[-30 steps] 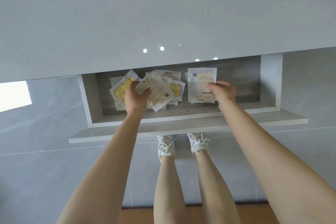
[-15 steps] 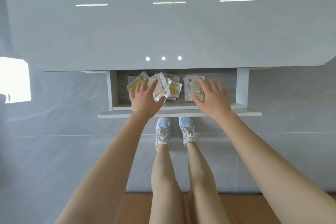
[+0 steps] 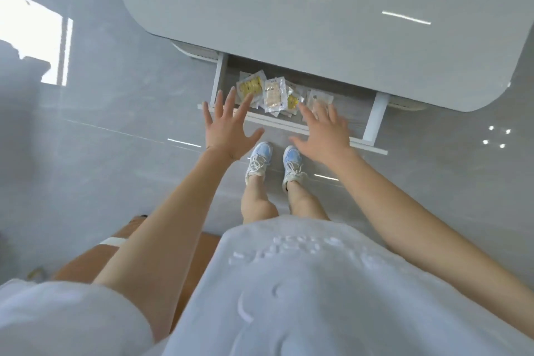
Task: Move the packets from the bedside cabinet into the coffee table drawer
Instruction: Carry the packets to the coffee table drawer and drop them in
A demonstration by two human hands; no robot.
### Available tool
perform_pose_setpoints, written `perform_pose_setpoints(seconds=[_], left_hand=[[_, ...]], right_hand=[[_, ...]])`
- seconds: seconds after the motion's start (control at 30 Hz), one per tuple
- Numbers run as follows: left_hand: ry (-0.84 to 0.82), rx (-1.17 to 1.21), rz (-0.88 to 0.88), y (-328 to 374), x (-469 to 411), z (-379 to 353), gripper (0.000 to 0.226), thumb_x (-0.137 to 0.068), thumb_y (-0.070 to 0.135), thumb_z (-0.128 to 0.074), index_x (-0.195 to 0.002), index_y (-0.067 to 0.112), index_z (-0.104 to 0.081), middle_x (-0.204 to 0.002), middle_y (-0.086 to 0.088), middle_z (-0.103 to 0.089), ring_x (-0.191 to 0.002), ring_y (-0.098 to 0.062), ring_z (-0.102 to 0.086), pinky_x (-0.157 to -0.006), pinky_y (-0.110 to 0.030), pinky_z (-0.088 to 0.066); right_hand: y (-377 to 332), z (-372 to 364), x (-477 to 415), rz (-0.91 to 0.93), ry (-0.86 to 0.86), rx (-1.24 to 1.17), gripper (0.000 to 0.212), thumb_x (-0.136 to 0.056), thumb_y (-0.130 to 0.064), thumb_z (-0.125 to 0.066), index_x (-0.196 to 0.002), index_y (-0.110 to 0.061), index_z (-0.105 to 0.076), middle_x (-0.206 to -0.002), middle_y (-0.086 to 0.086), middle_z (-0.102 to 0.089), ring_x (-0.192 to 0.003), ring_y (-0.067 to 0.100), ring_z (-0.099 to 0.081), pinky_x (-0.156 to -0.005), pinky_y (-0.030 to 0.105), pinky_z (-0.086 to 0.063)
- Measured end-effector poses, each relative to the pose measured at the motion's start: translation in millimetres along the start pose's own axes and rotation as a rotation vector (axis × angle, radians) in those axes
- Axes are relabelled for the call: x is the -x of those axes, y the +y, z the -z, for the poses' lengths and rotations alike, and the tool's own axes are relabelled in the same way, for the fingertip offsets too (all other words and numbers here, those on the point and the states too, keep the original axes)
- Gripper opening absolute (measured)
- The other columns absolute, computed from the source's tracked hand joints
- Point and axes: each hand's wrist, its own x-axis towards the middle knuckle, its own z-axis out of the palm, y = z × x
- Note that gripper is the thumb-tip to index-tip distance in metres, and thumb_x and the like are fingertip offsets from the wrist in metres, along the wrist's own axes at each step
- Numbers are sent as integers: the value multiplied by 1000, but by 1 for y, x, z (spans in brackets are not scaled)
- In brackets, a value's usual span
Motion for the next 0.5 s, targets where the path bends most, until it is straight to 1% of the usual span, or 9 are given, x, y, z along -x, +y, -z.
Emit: perform_pose_setpoints(seconds=[0.07,0.2,0.33,0.5], left_hand=[[7,21,47,-11,25,2,76,-88,67,-34,-150,35,-2,-160,-2,5,-147,-28,9,-115,-54,8],[-16,99,171,-36,75,-6,75,-89,65,-33,-150,36,-1,-160,-2,6,-146,-27,10,-116,-54,9],[76,280,338,-74,118,-13,73,-88,61,-39,-149,37,-7,-160,-1,2,-147,-25,8,-116,-53,7],[144,428,532,-149,158,-13,74,-87,64,-39,-149,40,-6,-160,-1,2,-147,-26,7,-116,-52,7]], right_hand=[[-16,3,17,42,-26,45,78,-92,-59,-42,-154,-32,-3,-162,8,-4,-148,33,-1,-116,52,-11],[-56,4,39,145,-33,168,78,-92,-60,-42,-153,-32,-3,-162,8,-5,-148,34,-1,-117,52,-11],[-115,8,51,236,-6,306,79,-91,-62,-40,-154,-31,-1,-162,8,-5,-148,33,-1,-117,53,-9],[-218,12,58,385,69,429,77,-91,-61,-42,-153,-29,-9,-159,7,-17,-145,33,-17,-114,51,-16]])
